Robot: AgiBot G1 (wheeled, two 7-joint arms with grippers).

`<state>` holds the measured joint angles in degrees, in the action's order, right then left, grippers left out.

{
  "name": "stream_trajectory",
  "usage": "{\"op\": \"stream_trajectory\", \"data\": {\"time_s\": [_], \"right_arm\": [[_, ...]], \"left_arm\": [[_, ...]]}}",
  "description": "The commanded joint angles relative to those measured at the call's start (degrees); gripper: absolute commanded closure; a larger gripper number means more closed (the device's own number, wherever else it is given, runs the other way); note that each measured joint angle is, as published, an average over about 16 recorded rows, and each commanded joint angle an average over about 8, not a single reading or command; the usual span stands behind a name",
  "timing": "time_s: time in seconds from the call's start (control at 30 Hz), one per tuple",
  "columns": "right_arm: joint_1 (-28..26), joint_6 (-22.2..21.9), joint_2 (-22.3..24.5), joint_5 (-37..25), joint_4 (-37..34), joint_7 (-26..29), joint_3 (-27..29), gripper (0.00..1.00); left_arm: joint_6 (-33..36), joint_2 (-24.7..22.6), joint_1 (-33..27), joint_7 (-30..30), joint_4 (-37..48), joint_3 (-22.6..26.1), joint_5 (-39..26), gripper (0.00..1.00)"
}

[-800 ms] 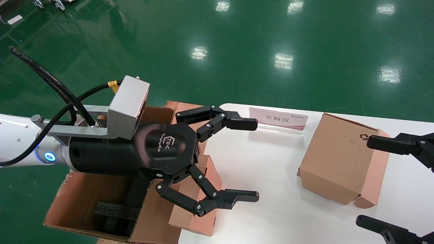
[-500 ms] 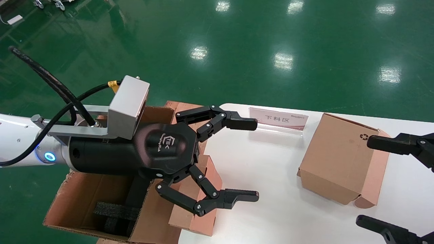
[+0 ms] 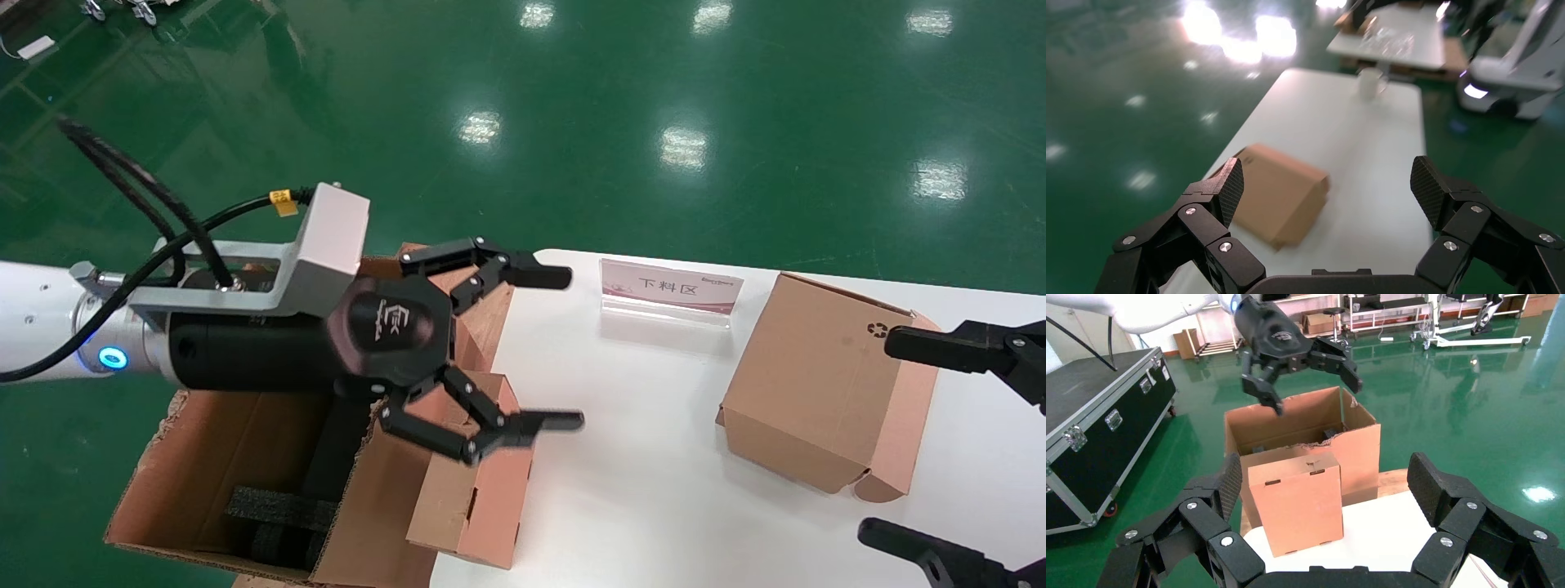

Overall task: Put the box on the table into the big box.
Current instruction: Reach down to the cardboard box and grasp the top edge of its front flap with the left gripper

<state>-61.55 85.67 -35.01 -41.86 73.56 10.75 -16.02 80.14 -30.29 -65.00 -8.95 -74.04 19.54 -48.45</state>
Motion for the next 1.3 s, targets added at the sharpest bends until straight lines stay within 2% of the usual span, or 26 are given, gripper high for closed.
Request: {"op": "stream_trajectory", "data": {"time_s": [0.03, 0.33, 0.63, 1.03, 1.3], "right_arm": [[0.0, 0.0, 0.0, 0.0, 0.0, 0.0, 0.0, 0.0], [0.0, 0.0, 0.0, 0.0, 0.0, 0.0, 0.0, 0.0], [0.0, 0.0, 0.0, 0.0, 0.0, 0.0, 0.0, 0.0], [0.0, 0.0, 0.0, 0.0, 0.0, 0.0, 0.0, 0.0], [0.0, 0.0, 0.0, 0.0, 0.0, 0.0, 0.0, 0.0]], "left_arm": [[-1.1, 0.6, -0.7, 0.5, -0.1, 0.7, -1.2, 0.0], [-4.4, 2.5, -4.9, -2.9, -0.7, 4.4, -7.7, 0.0], [-5.2, 2.6, -8.8, -10.5, -1.3, 8.1, -11.8, 0.0], [-3.3, 1.8, -16.4, -23.3, -3.0, 17.1, -14.4, 0.0], [-0.3, 2.5, -25.3, -36.3, -7.8, 24.6, -20.6, 0.0]]}}
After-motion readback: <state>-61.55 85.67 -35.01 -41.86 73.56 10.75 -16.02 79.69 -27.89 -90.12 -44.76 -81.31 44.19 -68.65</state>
